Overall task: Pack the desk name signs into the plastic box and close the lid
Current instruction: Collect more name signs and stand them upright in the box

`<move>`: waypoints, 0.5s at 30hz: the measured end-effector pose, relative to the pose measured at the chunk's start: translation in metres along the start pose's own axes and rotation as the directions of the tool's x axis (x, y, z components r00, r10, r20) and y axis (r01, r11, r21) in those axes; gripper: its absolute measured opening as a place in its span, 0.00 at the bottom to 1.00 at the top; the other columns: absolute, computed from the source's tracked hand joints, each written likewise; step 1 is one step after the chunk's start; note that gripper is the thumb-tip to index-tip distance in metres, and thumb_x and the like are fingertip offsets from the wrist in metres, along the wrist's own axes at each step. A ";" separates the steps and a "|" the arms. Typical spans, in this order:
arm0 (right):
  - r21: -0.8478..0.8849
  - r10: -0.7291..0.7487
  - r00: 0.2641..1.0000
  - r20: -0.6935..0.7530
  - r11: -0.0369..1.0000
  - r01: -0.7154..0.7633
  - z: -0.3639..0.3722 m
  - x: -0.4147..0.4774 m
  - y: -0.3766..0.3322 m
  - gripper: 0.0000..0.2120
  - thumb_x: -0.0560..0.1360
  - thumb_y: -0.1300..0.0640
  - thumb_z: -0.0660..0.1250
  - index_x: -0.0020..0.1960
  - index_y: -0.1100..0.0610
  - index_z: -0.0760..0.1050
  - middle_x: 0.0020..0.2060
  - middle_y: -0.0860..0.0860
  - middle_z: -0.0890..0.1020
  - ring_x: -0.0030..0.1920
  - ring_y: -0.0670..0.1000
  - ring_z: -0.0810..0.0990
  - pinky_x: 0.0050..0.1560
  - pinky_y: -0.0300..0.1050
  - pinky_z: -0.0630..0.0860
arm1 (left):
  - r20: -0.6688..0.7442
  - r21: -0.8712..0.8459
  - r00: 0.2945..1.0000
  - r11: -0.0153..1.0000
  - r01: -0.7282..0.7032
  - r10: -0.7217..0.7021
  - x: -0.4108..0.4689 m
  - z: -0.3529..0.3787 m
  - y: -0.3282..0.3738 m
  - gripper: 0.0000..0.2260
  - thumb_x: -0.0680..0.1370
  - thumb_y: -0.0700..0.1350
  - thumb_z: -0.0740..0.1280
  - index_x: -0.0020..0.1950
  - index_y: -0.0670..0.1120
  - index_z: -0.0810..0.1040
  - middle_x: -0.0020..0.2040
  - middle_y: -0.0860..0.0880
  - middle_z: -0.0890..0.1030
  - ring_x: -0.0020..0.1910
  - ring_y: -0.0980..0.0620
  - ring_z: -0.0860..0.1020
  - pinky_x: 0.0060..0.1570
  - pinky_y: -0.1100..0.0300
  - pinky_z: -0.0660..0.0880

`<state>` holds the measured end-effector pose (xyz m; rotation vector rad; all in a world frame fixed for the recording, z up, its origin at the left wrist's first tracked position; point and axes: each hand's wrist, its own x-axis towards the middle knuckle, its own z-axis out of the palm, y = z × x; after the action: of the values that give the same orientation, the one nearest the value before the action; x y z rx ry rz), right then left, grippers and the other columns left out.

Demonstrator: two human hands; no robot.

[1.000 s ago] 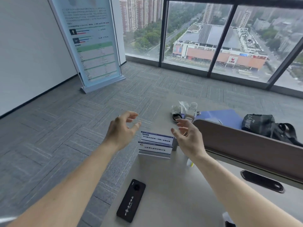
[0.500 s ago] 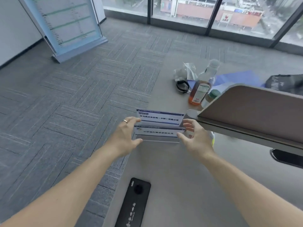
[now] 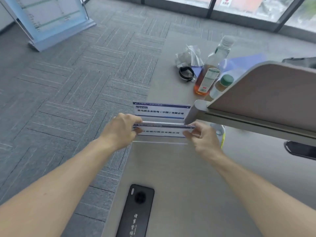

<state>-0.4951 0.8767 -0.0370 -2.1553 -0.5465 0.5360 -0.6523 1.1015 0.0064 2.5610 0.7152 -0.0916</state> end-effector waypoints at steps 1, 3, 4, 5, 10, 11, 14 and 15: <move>0.020 -0.003 1.000 -0.009 1.000 0.004 -0.006 -0.007 -0.005 0.08 0.75 0.52 0.73 0.51 0.54 0.81 0.39 0.57 0.84 0.39 0.51 0.80 0.40 0.41 0.74 | 0.039 0.013 0.999 1.000 -0.012 0.011 -0.002 -0.010 0.005 0.07 0.78 0.50 0.73 0.55 0.52 0.85 0.45 0.50 0.86 0.44 0.47 0.83 0.47 0.54 0.81; 0.045 -0.011 1.000 -0.016 0.999 0.012 -0.022 -0.019 -0.021 0.07 0.76 0.51 0.72 0.50 0.54 0.81 0.41 0.54 0.87 0.42 0.50 0.84 0.44 0.47 0.78 | 0.143 0.059 0.989 0.998 -0.038 0.029 -0.004 -0.033 0.019 0.04 0.76 0.50 0.74 0.50 0.54 0.84 0.45 0.53 0.83 0.45 0.48 0.82 0.48 0.54 0.79; 0.062 -0.010 1.000 -0.007 0.998 0.011 -0.030 -0.028 -0.032 0.05 0.76 0.53 0.72 0.49 0.54 0.82 0.41 0.52 0.87 0.40 0.47 0.84 0.42 0.45 0.78 | 0.191 0.089 0.981 0.994 -0.060 0.042 -0.005 -0.044 0.026 0.04 0.76 0.50 0.75 0.49 0.55 0.83 0.46 0.54 0.81 0.46 0.48 0.81 0.49 0.55 0.78; 0.078 -0.008 1.000 -0.006 0.997 0.009 -0.038 -0.037 -0.040 0.03 0.76 0.54 0.72 0.48 0.54 0.82 0.39 0.51 0.87 0.38 0.44 0.83 0.40 0.42 0.77 | 0.230 0.110 0.971 0.990 -0.086 0.059 -0.007 -0.056 0.036 0.05 0.75 0.49 0.75 0.51 0.55 0.83 0.47 0.54 0.79 0.46 0.48 0.80 0.49 0.56 0.77; 0.123 -0.019 0.996 -0.092 0.992 0.030 -0.095 -0.082 -0.083 0.11 0.75 0.51 0.73 0.42 0.58 0.77 0.33 0.50 0.81 0.36 0.45 0.75 0.41 0.45 0.74 | 0.229 0.141 0.956 0.966 -0.218 0.183 -0.026 -0.116 0.099 0.10 0.76 0.52 0.72 0.37 0.58 0.76 0.37 0.53 0.79 0.36 0.47 0.77 0.38 0.59 0.73; 0.121 -0.024 0.993 -0.118 0.992 0.039 -0.111 -0.091 -0.091 0.12 0.75 0.50 0.73 0.42 0.57 0.76 0.34 0.48 0.80 0.37 0.46 0.75 0.42 0.47 0.75 | 0.221 0.138 0.951 0.958 -0.250 0.216 -0.035 -0.128 0.116 0.14 0.77 0.52 0.71 0.33 0.59 0.73 0.33 0.55 0.76 0.34 0.48 0.75 0.37 0.59 0.71; 0.126 -0.055 0.979 -0.199 0.989 0.082 -0.160 -0.119 -0.117 0.10 0.75 0.55 0.73 0.37 0.51 0.75 0.32 0.42 0.81 0.36 0.44 0.77 0.39 0.41 0.74 | 0.171 0.166 0.933 0.924 -0.345 0.317 -0.063 -0.159 0.166 0.16 0.78 0.53 0.70 0.33 0.58 0.70 0.31 0.54 0.75 0.35 0.47 0.76 0.36 0.57 0.71; 0.131 -0.072 0.973 -0.220 0.986 0.103 -0.176 -0.129 -0.125 0.12 0.75 0.57 0.73 0.36 0.53 0.74 0.31 0.41 0.80 0.35 0.43 0.76 0.39 0.39 0.73 | 0.145 0.154 0.925 0.916 -0.371 0.351 -0.072 -0.168 0.182 0.13 0.79 0.53 0.70 0.35 0.56 0.74 0.32 0.54 0.76 0.37 0.46 0.77 0.37 0.56 0.73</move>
<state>-0.5283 0.7675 0.1865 -2.0125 -0.4672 0.2791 -0.6327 1.0086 0.2468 2.7878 0.1868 -0.1871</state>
